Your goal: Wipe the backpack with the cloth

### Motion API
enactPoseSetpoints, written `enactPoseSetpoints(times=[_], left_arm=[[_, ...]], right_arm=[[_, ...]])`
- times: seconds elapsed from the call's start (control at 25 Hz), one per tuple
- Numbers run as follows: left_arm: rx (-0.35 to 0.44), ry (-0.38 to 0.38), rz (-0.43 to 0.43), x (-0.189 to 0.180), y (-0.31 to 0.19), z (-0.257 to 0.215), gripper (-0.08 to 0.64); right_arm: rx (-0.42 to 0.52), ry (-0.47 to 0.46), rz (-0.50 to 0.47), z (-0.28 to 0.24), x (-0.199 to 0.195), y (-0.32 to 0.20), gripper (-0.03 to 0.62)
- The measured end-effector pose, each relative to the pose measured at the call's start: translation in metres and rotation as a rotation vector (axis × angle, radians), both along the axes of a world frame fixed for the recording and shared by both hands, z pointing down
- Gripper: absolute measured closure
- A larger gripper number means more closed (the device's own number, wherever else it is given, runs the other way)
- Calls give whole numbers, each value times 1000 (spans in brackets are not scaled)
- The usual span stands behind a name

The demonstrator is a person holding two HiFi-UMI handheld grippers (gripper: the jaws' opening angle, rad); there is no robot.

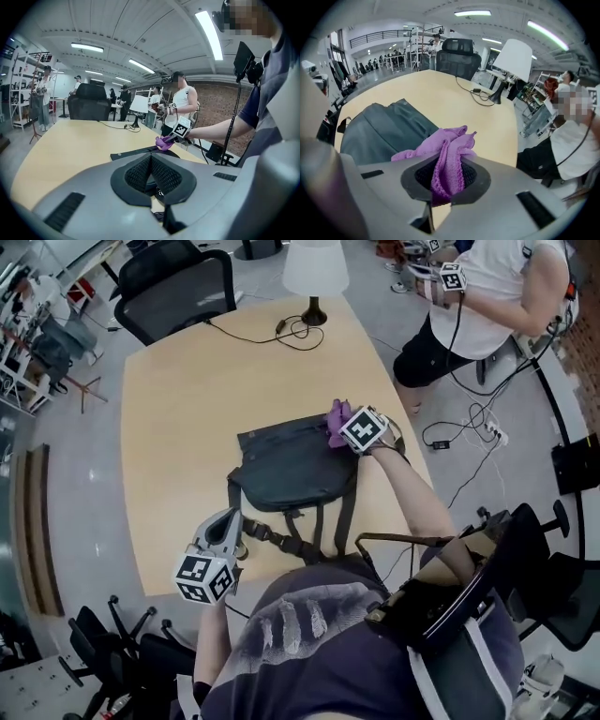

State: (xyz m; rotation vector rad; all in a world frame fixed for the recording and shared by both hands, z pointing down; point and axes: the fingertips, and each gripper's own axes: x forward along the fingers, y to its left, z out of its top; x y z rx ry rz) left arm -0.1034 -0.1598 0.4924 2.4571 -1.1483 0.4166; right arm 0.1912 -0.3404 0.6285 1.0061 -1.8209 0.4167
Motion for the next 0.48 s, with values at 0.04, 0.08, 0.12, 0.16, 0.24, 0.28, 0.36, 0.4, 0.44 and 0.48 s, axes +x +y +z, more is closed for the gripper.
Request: enactPoseSetpoints(times=[0.04, 0.08, 0.12, 0.16, 0.24, 0.28, 0.36, 0.4, 0.44, 0.48], left_arm=[[-1, 3, -4, -1, 1, 1, 554], [-4, 5, -7, -2, 2, 3, 554], [-6, 7, -9, -2, 2, 4, 554], [-8, 9, -10, -3, 2, 6, 554], [-13, 12, -9, -4, 2, 10, 554], [-15, 13, -5, -4, 1, 11, 554], [-18, 18, 7, -3, -2, 13, 554], [-18, 19, 15, -2, -3, 13, 554], [-17, 20, 22, -1, -4, 13, 554], [-15, 20, 28, 0, -4, 12, 554]], right_arm=[[39, 35, 6, -11, 10, -4, 560], [89, 64, 6, -24, 19, -9, 560], [139, 89, 4, -38, 28, -12, 560], [178, 113, 4, -51, 35, -14, 560], [217, 150, 3, -64, 45, -10, 560], [211, 158, 0, -62, 45, -4, 560], [161, 134, -5, -44, 36, 10, 560], [133, 106, -7, -32, 27, 17, 560], [108, 72, -7, -20, 17, 25, 560], [85, 34, 0, -9, 8, 33, 560]])
